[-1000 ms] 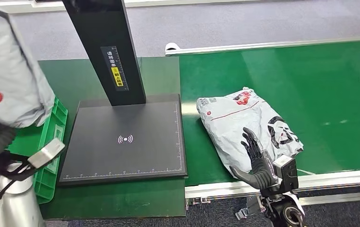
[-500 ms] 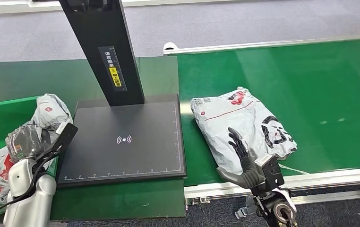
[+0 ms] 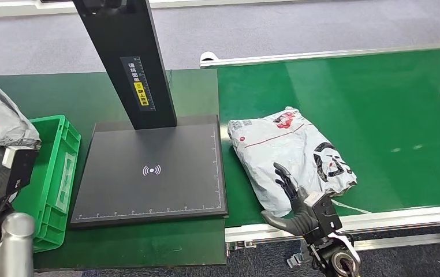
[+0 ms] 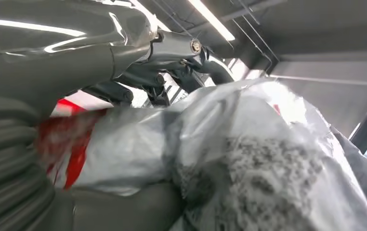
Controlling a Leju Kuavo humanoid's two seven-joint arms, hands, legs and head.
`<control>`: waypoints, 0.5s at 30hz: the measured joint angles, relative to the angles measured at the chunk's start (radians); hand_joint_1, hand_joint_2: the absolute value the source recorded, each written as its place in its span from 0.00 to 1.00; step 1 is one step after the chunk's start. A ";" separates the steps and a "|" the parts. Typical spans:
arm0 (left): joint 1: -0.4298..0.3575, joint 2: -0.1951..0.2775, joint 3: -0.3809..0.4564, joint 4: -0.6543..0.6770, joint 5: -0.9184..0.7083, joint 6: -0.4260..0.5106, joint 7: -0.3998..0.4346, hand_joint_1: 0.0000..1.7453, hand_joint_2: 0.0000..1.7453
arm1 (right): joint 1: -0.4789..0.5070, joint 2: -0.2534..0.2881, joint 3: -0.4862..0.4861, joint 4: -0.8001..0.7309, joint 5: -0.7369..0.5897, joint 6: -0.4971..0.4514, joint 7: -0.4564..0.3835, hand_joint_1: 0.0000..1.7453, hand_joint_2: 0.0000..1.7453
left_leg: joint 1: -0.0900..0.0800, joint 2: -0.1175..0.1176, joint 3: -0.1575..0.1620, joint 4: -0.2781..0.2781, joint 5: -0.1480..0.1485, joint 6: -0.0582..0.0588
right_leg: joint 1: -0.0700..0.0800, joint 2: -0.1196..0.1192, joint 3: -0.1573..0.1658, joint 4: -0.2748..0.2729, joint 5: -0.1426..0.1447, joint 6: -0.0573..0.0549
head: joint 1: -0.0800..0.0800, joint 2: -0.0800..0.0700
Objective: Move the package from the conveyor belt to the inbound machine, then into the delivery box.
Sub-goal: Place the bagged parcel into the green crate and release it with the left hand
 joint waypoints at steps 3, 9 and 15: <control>-0.009 -0.040 0.049 -0.060 0.047 0.000 -0.170 1.00 1.00 | 0.001 0.000 0.000 0.000 -0.006 -0.002 -0.003 0.00 1.00 | 0.000 0.000 0.000 0.000 0.000 0.000 | 0.000 0.000 0.000 0.000 0.000 0.000 | 0.000 0.000; -0.050 -0.171 0.221 -0.233 0.103 0.001 -0.467 0.00 1.00 | -0.010 0.001 0.003 0.009 -0.012 -0.013 -0.017 0.00 1.00 | -0.001 0.000 0.000 0.000 -0.001 0.000 | -0.001 0.000 0.000 -0.001 0.000 0.000 | 0.000 0.000; 0.007 -0.111 0.107 -0.136 -0.141 -0.014 0.107 0.00 1.00 | -0.015 -0.002 0.003 0.012 -0.009 -0.010 -0.018 0.00 1.00 | 0.001 0.000 0.000 0.000 0.000 -0.001 | 0.001 0.000 0.000 0.000 0.000 0.000 | 0.000 0.000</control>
